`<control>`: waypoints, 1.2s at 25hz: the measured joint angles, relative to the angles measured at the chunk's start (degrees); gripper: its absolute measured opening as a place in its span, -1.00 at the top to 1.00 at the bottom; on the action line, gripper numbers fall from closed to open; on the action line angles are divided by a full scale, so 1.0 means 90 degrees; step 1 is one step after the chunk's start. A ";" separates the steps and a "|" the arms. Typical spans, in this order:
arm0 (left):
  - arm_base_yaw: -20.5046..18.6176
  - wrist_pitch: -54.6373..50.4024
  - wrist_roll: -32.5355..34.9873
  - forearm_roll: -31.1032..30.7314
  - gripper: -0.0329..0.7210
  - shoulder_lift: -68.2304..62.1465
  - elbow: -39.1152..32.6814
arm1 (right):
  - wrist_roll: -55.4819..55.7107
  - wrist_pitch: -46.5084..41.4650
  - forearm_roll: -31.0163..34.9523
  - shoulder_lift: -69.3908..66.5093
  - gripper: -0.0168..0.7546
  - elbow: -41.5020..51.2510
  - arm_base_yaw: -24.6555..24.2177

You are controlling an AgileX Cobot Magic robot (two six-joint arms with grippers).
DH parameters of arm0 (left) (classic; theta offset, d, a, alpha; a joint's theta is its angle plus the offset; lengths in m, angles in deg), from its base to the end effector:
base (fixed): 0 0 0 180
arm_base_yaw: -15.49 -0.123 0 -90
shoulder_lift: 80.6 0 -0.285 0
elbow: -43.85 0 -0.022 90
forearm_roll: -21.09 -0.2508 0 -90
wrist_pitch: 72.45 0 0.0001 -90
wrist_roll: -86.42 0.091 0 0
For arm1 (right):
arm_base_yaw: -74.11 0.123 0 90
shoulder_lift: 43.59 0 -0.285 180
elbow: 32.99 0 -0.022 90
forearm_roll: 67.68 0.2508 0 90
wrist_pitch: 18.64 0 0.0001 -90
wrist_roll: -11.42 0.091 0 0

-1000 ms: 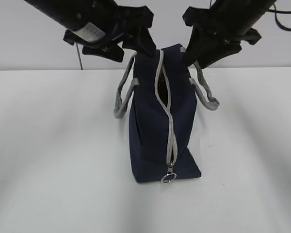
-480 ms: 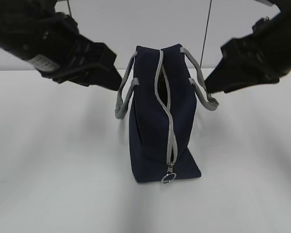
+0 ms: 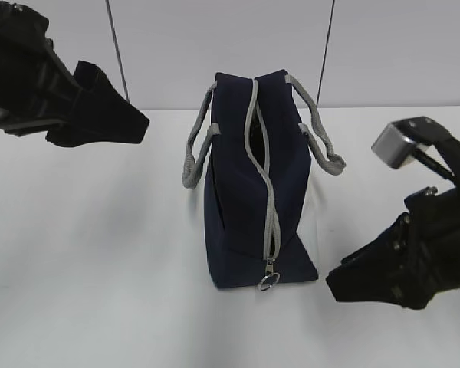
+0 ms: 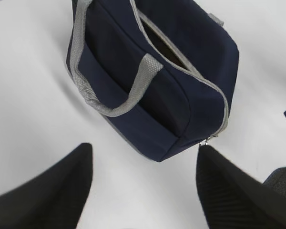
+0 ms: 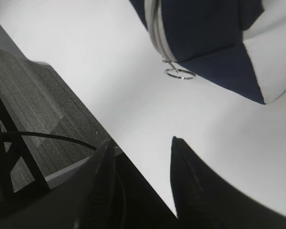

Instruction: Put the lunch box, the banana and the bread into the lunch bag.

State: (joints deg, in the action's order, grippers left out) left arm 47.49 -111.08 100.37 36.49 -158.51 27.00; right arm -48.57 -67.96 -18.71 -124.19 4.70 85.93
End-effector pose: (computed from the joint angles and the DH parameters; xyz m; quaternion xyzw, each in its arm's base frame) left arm 0.2110 -0.1497 0.3422 0.2972 0.8625 -0.1783 0.3687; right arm 0.2002 0.0951 0.2367 -0.3405 0.8705 0.2718 0.2291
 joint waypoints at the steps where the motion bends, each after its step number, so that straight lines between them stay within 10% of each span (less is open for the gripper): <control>1: 0.0000 0.0019 0.0023 0.0000 -0.32 0.0009 -0.0006 | -0.0323 0.0101 0.0137 0.0000 0.21 0.0159 0.0000; 22: 0.0007 0.0085 0.0049 -0.0035 -0.24 0.0009 -0.0040 | -0.1317 0.0586 0.1601 -0.1202 0.20 0.0403 0.0000; 30: 0.0007 0.0085 0.0049 -0.0040 -0.23 0.0009 -0.0040 | -0.4358 0.0650 0.1945 -0.1863 0.02 0.0403 0.0000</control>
State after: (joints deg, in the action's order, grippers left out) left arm 47.55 -110.32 100.81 36.13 -158.43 26.64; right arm -87.79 -62.10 -1.20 -140.96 8.33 85.93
